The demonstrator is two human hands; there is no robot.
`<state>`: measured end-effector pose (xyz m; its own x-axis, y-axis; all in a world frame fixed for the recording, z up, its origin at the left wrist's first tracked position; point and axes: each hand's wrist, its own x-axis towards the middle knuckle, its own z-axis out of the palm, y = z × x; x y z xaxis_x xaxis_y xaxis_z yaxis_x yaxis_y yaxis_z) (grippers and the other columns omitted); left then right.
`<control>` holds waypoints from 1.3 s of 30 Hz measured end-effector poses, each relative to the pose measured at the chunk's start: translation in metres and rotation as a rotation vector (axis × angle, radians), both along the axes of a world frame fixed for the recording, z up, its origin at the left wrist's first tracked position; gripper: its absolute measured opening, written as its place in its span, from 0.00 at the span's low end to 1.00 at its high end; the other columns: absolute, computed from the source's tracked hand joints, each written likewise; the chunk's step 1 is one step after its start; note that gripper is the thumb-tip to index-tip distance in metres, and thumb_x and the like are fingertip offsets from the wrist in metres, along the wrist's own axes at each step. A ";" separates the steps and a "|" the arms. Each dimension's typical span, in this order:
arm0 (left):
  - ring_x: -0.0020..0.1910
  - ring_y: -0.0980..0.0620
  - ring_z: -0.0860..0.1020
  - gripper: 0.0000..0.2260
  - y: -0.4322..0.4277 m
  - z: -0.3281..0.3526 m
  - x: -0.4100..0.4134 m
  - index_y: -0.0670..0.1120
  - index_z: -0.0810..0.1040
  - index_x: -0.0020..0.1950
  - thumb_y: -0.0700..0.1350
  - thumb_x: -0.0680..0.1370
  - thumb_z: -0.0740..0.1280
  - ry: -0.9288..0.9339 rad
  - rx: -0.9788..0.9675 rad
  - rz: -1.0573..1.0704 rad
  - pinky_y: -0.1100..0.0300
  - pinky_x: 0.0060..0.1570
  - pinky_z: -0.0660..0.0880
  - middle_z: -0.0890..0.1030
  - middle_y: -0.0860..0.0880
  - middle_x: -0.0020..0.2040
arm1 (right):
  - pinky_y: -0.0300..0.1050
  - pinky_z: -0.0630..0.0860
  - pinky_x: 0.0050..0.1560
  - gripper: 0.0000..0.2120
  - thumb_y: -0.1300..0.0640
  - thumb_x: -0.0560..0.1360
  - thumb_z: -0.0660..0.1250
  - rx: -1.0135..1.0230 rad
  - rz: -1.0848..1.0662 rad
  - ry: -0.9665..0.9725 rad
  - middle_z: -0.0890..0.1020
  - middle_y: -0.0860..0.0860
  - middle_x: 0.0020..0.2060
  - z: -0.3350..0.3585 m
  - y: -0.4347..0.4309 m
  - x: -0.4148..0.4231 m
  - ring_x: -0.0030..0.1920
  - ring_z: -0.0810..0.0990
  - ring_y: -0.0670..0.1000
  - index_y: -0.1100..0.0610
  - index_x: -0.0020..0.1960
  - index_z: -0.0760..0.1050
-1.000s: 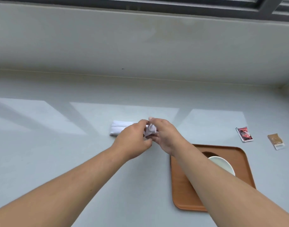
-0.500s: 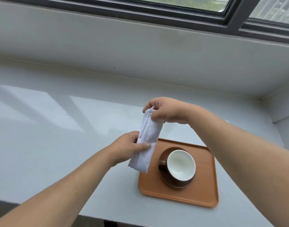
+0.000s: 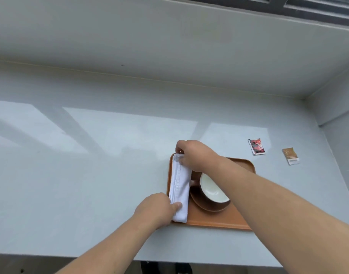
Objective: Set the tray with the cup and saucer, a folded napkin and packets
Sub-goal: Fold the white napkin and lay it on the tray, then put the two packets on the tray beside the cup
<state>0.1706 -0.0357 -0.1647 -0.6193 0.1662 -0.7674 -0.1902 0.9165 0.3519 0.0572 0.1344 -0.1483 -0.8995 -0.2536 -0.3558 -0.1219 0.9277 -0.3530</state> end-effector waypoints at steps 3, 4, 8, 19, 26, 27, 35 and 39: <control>0.44 0.46 0.79 0.22 0.002 -0.005 0.001 0.49 0.71 0.37 0.66 0.79 0.60 0.048 -0.098 -0.062 0.54 0.41 0.73 0.78 0.50 0.39 | 0.46 0.70 0.43 0.08 0.56 0.77 0.66 0.000 0.015 0.037 0.82 0.55 0.50 -0.009 -0.002 0.002 0.50 0.78 0.56 0.57 0.55 0.76; 0.43 0.47 0.77 0.23 0.002 -0.006 0.002 0.49 0.70 0.36 0.67 0.79 0.60 0.075 -0.127 -0.071 0.54 0.38 0.70 0.76 0.51 0.37 | 0.46 0.70 0.43 0.07 0.56 0.77 0.66 -0.005 0.012 0.043 0.81 0.55 0.50 -0.012 -0.003 0.003 0.49 0.78 0.56 0.57 0.55 0.76; 0.33 0.51 0.73 0.25 -0.007 -0.010 0.005 0.50 0.68 0.32 0.69 0.77 0.61 0.169 -0.171 -0.046 0.57 0.30 0.64 0.74 0.52 0.33 | 0.48 0.72 0.44 0.08 0.53 0.78 0.67 -0.038 -0.003 0.061 0.80 0.54 0.50 -0.016 -0.002 0.003 0.48 0.78 0.55 0.56 0.54 0.76; 0.31 0.56 0.75 0.23 -0.006 0.005 -0.009 0.51 0.72 0.33 0.72 0.69 0.63 0.411 -0.161 0.117 0.58 0.28 0.66 0.77 0.54 0.30 | 0.48 0.70 0.41 0.13 0.48 0.76 0.68 0.129 0.116 0.193 0.79 0.53 0.49 0.001 0.012 0.001 0.51 0.77 0.57 0.56 0.55 0.75; 0.53 0.51 0.79 0.12 0.114 0.047 -0.085 0.54 0.80 0.55 0.58 0.76 0.66 0.625 0.108 -0.032 0.52 0.49 0.79 0.82 0.54 0.53 | 0.51 0.77 0.48 0.10 0.53 0.77 0.65 -0.013 -0.291 0.291 0.80 0.50 0.52 0.036 0.154 0.027 0.55 0.76 0.55 0.52 0.58 0.77; 0.56 0.51 0.79 0.14 0.139 0.048 -0.093 0.54 0.80 0.58 0.58 0.76 0.67 0.601 0.126 -0.072 0.52 0.52 0.78 0.82 0.54 0.57 | 0.52 0.77 0.49 0.12 0.54 0.77 0.65 0.006 -0.331 0.281 0.80 0.50 0.53 0.036 0.181 0.034 0.56 0.76 0.55 0.52 0.60 0.77; 0.67 0.44 0.76 0.33 0.303 0.021 -0.133 0.50 0.69 0.75 0.63 0.75 0.70 0.447 0.106 -0.279 0.46 0.62 0.76 0.72 0.48 0.73 | 0.52 0.74 0.57 0.28 0.59 0.78 0.61 0.220 -0.398 0.044 0.71 0.49 0.73 0.010 0.351 0.063 0.68 0.69 0.58 0.49 0.78 0.63; 0.67 0.43 0.74 0.35 0.341 0.004 -0.146 0.48 0.69 0.76 0.62 0.74 0.72 0.485 0.053 -0.308 0.48 0.58 0.77 0.70 0.47 0.73 | 0.53 0.75 0.59 0.29 0.58 0.77 0.63 0.280 -0.300 -0.030 0.71 0.51 0.71 -0.004 0.384 0.055 0.66 0.70 0.58 0.48 0.77 0.63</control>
